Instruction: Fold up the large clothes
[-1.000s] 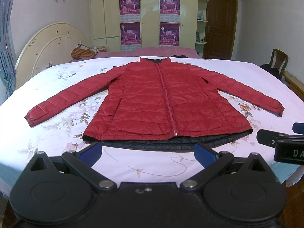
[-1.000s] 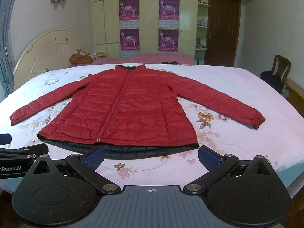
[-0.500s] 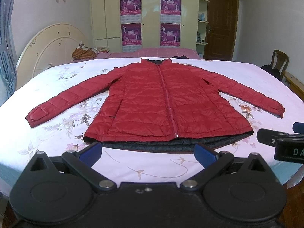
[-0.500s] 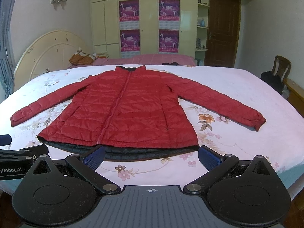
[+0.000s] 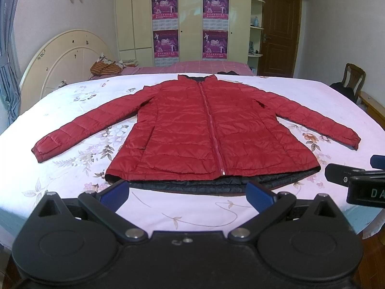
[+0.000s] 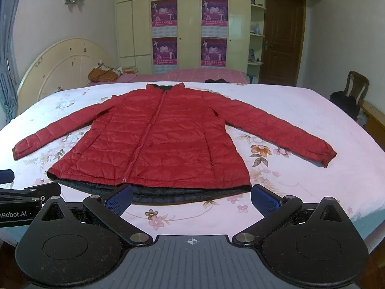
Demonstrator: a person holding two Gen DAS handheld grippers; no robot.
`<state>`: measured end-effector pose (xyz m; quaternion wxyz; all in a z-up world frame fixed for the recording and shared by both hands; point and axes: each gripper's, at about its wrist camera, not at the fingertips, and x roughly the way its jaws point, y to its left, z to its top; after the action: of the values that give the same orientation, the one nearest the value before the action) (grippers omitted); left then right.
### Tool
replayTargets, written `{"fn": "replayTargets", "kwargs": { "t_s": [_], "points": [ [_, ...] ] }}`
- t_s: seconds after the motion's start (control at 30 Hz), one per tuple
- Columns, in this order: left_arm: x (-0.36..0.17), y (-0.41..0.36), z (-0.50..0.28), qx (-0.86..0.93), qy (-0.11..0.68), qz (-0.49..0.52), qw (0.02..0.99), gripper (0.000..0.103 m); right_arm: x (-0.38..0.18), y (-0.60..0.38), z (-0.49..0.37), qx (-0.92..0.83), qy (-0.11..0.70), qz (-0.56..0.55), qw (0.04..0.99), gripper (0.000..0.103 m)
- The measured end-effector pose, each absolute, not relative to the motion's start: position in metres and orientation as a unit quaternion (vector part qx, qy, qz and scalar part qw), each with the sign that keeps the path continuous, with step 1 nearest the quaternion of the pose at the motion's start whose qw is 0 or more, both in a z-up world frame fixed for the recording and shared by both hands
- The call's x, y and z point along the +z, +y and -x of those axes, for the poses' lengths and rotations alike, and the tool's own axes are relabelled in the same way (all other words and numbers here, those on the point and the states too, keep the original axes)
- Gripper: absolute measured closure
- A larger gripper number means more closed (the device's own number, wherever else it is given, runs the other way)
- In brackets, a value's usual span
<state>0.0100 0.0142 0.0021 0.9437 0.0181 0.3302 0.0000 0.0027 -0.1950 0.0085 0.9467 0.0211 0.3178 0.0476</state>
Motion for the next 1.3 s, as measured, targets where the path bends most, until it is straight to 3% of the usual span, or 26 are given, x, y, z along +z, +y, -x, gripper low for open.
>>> {"fn": "replayTargets", "kwargs": {
  "t_s": [0.87,1.3],
  "points": [
    [-0.002,0.025,-0.050,-0.018,0.345,0.001,0.939,0.000,0.004,-0.204,-0.038,0.043,0.325,-0.040,0.944,0.000],
    [-0.018,0.044,-0.141,-0.038,0.332,0.041,0.942,0.000,-0.024,-0.264,-0.135,-0.056,0.330,-0.172,0.927,0.000]
  ]
}}
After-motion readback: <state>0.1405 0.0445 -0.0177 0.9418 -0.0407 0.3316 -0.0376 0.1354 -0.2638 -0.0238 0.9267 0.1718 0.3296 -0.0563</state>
